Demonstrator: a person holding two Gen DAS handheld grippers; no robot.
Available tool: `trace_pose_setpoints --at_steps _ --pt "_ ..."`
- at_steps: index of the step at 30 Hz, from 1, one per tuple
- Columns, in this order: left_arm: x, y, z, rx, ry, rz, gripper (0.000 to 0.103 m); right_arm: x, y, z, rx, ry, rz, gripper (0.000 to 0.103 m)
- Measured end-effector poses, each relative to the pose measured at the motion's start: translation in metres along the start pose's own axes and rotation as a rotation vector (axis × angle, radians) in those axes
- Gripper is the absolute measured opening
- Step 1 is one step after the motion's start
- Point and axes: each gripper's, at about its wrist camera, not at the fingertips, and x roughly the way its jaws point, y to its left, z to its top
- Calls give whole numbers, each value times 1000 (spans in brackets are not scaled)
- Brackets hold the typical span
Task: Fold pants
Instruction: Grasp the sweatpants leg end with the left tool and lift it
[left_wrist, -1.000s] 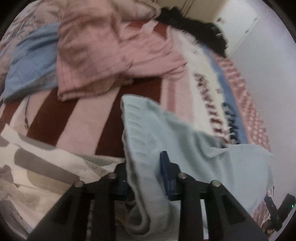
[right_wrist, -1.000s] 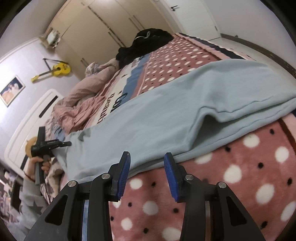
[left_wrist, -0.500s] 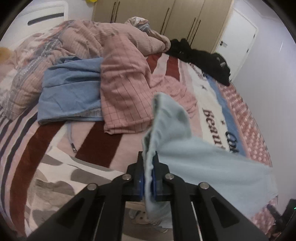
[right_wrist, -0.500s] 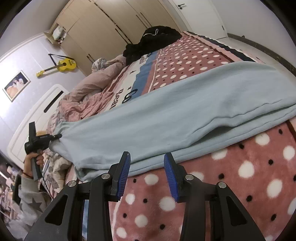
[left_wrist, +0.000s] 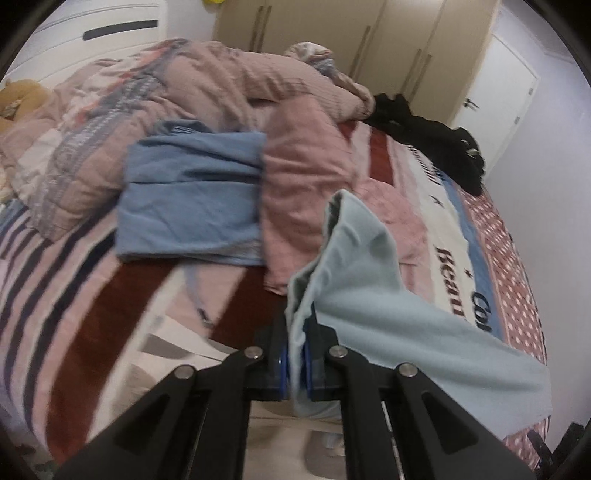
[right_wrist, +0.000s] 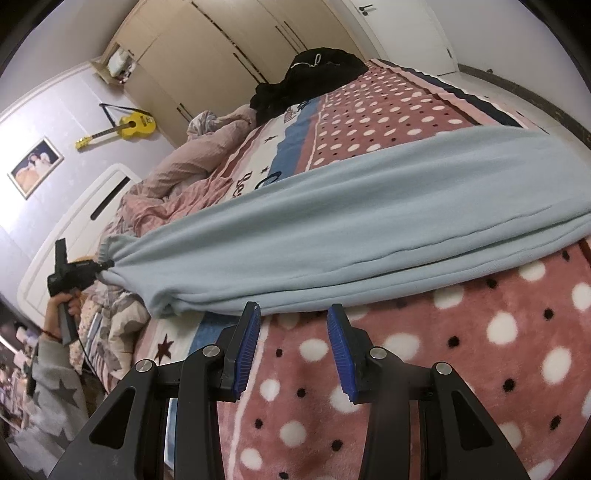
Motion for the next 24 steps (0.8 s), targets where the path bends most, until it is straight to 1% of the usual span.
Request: trace_pose_setpoints --at_steps 3,5,6,7,9,12,13,15,18,20,21,22,23,24 --pt "-7 25 16 -38 -19 68 5 0 -1 0 7 2 9 34" --pt "-15 42 28 -54 -42 149 5 0 -2 0 8 5 12 34" --pt "-19 48 32 -66 -53 171 4 1 -2 1 8 7 14 34" --pt "-24 54 36 -80 -59 178 4 1 -1 0 7 9 16 34" --pt "-34 54 43 -77 -64 150 4 2 0 0 3 11 20 34" --pt "-52 22 40 7 -92 123 4 2 2 0 2 8 29 34" --pt "-58 10 39 25 -101 93 4 2 2 0 5 7 35 34" --pt "-70 -23 37 58 -106 7 4 3 2 -1 12 5 44 34" --pt "-84 -91 23 172 -111 -105 4 1 -1 -2 19 0 54 34" --pt "-86 -143 7 245 -85 -203 4 -3 -3 -4 21 -10 61 34" --pt "-84 -163 1 268 -70 -238 4 -5 -5 -5 23 -13 64 34" --pt "-81 -185 -7 288 -48 -273 4 -8 -7 -6 28 -19 69 34" --pt "-73 -215 -21 315 -11 -322 4 -11 -9 -6 33 -24 72 34" --pt "-67 -235 -31 340 10 -346 4 -13 -10 -8 35 -27 75 34"
